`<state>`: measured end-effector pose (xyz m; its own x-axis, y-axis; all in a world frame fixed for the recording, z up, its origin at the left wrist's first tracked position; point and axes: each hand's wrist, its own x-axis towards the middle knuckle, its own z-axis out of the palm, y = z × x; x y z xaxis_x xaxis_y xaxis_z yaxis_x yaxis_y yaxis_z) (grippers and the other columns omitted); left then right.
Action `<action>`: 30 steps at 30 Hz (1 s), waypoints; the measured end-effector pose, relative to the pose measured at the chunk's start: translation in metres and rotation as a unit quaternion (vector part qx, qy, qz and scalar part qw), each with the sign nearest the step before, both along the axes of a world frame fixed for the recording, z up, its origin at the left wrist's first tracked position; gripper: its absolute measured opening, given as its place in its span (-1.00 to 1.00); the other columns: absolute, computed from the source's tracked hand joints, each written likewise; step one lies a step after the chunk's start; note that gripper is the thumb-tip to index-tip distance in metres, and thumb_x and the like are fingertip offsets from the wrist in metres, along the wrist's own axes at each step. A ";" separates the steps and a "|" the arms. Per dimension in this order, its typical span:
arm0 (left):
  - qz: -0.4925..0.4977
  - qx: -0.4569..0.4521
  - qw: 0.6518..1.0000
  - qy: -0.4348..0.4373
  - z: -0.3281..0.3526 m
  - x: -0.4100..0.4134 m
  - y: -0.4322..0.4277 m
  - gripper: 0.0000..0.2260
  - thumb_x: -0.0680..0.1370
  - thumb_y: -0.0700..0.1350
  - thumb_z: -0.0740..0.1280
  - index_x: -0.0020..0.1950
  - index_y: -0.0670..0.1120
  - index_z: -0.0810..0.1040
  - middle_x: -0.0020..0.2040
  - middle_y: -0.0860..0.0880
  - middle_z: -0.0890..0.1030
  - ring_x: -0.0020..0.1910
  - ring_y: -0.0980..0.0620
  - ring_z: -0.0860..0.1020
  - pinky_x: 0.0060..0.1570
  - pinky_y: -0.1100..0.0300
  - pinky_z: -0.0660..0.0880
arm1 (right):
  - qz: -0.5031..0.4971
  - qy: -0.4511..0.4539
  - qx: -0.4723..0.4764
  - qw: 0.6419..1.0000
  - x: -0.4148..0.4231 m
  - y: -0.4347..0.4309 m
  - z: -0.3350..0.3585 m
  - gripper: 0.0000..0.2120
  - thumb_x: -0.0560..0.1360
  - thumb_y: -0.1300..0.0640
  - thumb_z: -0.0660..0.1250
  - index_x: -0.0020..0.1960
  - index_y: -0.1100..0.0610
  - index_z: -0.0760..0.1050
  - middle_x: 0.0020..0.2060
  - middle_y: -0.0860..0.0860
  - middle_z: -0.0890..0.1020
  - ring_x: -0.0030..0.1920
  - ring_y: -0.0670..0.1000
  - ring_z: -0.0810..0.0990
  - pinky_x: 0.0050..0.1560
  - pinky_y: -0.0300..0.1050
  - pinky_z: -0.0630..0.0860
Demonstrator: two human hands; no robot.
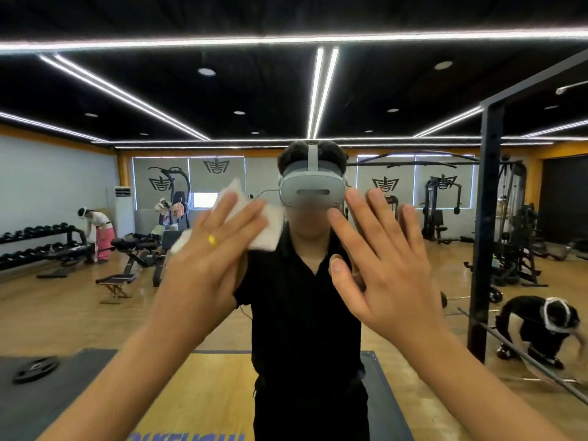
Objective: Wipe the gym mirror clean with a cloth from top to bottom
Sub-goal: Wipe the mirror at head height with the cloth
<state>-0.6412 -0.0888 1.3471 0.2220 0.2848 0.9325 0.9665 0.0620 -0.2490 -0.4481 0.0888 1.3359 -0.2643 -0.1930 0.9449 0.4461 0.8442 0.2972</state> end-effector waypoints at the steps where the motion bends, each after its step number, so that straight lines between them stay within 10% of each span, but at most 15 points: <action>1: 0.002 -0.001 1.000 0.001 0.020 0.004 0.003 -0.65 0.73 -0.09 0.12 0.46 -0.12 0.50 0.51 0.02 0.42 0.60 -0.01 0.21 0.59 -0.04 0.18 | 0.002 0.000 -0.001 1.000 0.000 0.000 0.000 -0.44 0.63 0.00 0.25 0.60 0.10 0.31 0.62 0.10 0.23 0.64 0.15 0.14 0.61 0.31 0.05; 8: -0.001 -0.002 1.000 -0.015 0.119 0.027 0.023 -0.56 0.65 -0.07 0.10 0.48 -0.09 0.50 0.53 -0.02 0.43 0.60 -0.11 0.24 0.56 -0.11 0.20 | -0.001 -0.005 -0.007 1.000 0.001 -0.002 0.000 -0.44 0.63 0.00 0.24 0.60 0.09 0.32 0.62 0.10 0.23 0.65 0.14 0.14 0.60 0.34 0.08; 17: -0.017 0.034 0.999 -0.008 0.033 0.036 0.034 -0.52 0.54 -0.42 0.41 0.45 -0.20 0.52 0.50 -0.07 0.44 0.57 -0.11 0.27 0.60 0.18 0.03 | -0.006 -0.001 -0.003 1.000 0.002 -0.002 0.001 -0.44 0.62 -0.01 0.25 0.59 0.09 0.32 0.62 0.10 0.24 0.64 0.14 0.14 0.59 0.33 0.09; 24: -0.008 0.016 1.000 0.018 0.087 0.040 0.044 -0.59 0.65 -0.25 0.29 0.51 -0.15 0.45 0.55 -0.10 0.41 0.55 -0.25 0.30 0.41 -0.27 0.36 | -0.001 0.001 -0.003 1.000 0.000 -0.001 0.000 -0.45 0.62 0.00 0.24 0.59 0.08 0.34 0.62 0.10 0.24 0.65 0.12 0.13 0.60 0.32 0.09; 30: -0.031 0.045 0.998 0.010 0.072 0.040 0.049 -0.62 0.64 -0.29 0.34 0.47 -0.16 0.51 0.50 -0.07 0.46 0.57 -0.13 0.28 0.52 -0.07 0.25 | 0.005 -0.001 -0.006 1.000 0.001 0.000 0.000 -0.46 0.63 0.01 0.24 0.59 0.09 0.34 0.61 0.11 0.25 0.64 0.14 0.14 0.59 0.34 0.10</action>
